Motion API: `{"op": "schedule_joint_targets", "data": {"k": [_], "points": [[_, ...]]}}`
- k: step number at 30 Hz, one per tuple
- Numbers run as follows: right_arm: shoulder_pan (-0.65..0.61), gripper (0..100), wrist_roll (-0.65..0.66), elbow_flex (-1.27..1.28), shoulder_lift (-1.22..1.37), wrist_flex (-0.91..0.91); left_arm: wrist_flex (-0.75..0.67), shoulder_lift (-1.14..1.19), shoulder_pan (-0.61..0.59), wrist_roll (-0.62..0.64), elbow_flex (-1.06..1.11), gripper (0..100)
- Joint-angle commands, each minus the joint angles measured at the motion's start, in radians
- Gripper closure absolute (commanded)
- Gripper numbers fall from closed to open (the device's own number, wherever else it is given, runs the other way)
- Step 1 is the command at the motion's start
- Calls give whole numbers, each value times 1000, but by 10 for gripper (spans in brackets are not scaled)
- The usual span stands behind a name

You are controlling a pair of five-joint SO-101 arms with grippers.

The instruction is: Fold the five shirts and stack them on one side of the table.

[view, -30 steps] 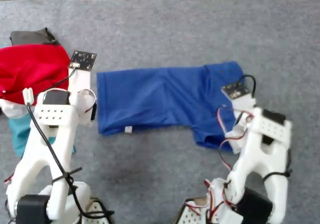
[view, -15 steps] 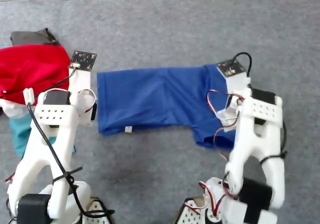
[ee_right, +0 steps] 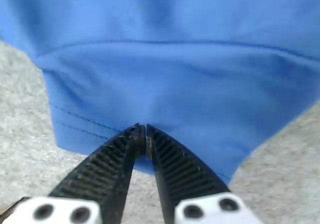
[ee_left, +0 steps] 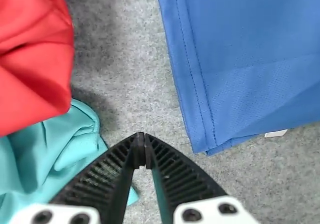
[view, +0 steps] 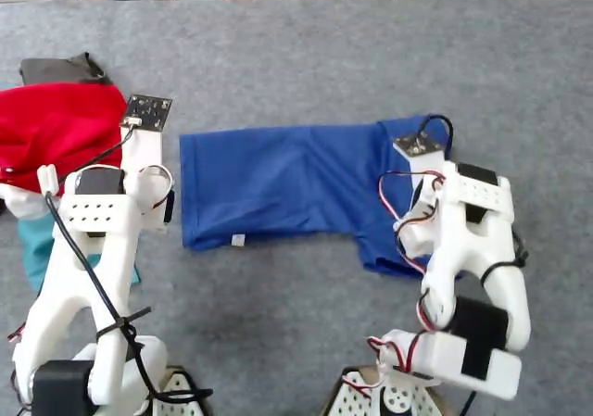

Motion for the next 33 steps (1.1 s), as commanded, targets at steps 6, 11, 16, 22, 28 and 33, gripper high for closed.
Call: {"op": "schedule_joint_targets", "data": {"k": [6,11,16,22,28,33], "points": [[25,984,-8,-136,101,38,-15,-18,-4,6,-5,970],[92,984,-6,-401,4,239,-14,-17,-2,9,-50,970],[87,982,-6,-673,-53,362,-15,25,-2,11,-151,970],[21,983,-86,-843,116,198,-49,350,-1,118,-446,970],[-51,983,-183,-1063,412,107,-80,674,51,212,-719,970],[-55,983,-226,-1322,696,112,-80,884,111,272,-888,970]]}}
